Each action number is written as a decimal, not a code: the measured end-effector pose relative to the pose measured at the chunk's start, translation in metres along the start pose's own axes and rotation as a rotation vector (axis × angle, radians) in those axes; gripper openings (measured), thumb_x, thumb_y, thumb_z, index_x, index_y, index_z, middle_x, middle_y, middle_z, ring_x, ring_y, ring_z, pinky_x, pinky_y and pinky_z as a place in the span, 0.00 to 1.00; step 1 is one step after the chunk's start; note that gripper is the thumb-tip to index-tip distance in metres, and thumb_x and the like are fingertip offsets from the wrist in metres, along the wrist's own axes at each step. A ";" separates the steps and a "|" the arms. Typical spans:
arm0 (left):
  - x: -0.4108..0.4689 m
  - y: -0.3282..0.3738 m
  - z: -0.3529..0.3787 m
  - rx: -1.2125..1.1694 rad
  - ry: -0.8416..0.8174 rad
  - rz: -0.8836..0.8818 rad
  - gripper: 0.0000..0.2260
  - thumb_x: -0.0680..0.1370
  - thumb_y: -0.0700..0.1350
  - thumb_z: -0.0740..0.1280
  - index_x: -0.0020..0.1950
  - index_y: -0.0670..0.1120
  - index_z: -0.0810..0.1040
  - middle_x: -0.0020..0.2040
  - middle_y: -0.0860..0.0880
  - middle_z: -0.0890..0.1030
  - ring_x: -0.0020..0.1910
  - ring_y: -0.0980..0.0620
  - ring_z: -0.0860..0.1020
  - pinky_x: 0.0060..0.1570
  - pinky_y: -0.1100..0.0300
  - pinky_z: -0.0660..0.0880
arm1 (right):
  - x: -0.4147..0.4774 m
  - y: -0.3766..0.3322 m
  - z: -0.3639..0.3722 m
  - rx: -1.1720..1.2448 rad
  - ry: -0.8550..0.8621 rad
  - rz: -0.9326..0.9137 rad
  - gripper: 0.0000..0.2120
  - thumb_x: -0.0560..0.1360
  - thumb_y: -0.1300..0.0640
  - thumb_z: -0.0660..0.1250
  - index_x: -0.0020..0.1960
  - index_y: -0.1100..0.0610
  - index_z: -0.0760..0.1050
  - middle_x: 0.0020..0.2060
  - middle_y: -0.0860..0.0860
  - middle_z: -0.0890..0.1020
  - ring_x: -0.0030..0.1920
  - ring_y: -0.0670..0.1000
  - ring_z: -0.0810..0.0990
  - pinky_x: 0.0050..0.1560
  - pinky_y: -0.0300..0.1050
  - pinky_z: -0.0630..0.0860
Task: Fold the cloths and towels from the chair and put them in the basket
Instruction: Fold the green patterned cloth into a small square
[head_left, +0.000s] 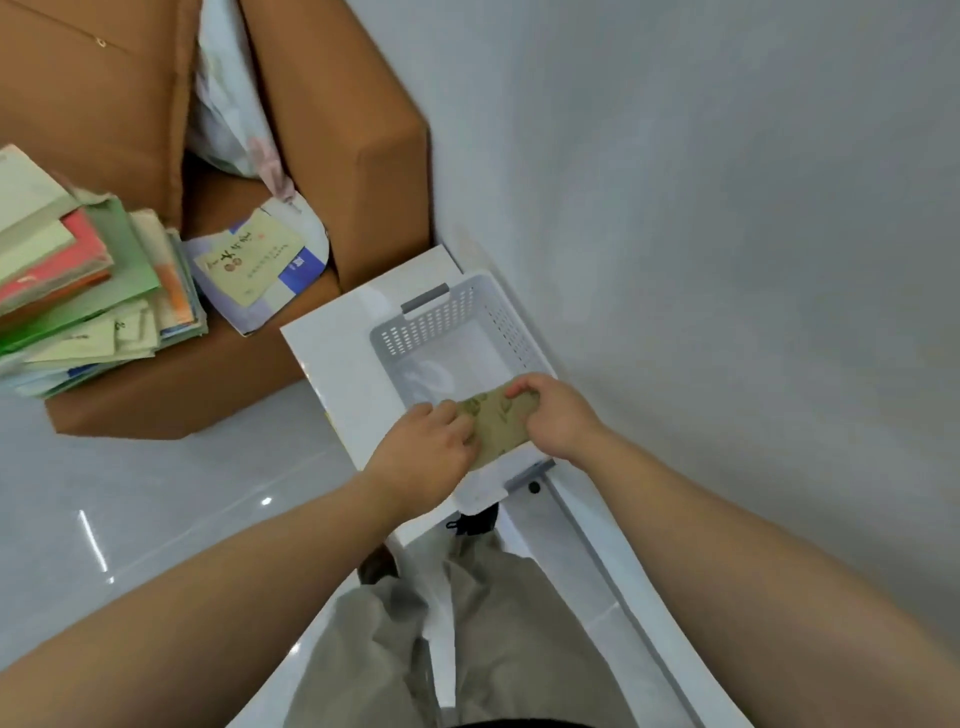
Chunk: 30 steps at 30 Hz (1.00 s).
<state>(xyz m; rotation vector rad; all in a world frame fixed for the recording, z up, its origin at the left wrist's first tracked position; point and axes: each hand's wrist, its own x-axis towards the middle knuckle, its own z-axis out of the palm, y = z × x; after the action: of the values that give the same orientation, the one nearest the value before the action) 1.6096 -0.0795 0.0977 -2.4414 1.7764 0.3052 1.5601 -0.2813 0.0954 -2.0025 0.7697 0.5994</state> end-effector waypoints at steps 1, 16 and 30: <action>0.015 -0.014 0.014 0.066 0.001 0.055 0.06 0.64 0.37 0.72 0.37 0.47 0.81 0.35 0.48 0.74 0.36 0.45 0.72 0.34 0.55 0.67 | 0.025 -0.001 0.006 -0.052 -0.011 -0.006 0.22 0.75 0.67 0.54 0.58 0.49 0.78 0.55 0.50 0.78 0.53 0.54 0.79 0.55 0.49 0.80; 0.137 -0.039 0.135 0.252 -0.708 0.174 0.11 0.79 0.36 0.62 0.59 0.41 0.78 0.56 0.43 0.80 0.50 0.42 0.79 0.36 0.51 0.74 | 0.191 0.050 0.094 -0.299 -0.029 -0.024 0.18 0.71 0.53 0.56 0.57 0.39 0.72 0.54 0.54 0.74 0.47 0.59 0.78 0.53 0.53 0.79; 0.139 -0.034 0.149 0.221 -0.783 0.237 0.13 0.80 0.38 0.62 0.63 0.39 0.78 0.62 0.40 0.78 0.58 0.36 0.78 0.22 0.52 0.67 | 0.179 0.072 0.098 -0.364 -0.110 -0.076 0.23 0.75 0.57 0.60 0.69 0.43 0.68 0.56 0.54 0.72 0.48 0.57 0.77 0.52 0.53 0.80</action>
<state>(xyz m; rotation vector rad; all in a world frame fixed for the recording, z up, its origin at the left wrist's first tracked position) 1.6683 -0.1679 -0.0795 -1.6131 1.5979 0.8833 1.6206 -0.2783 -0.1121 -2.2940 0.5426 0.8451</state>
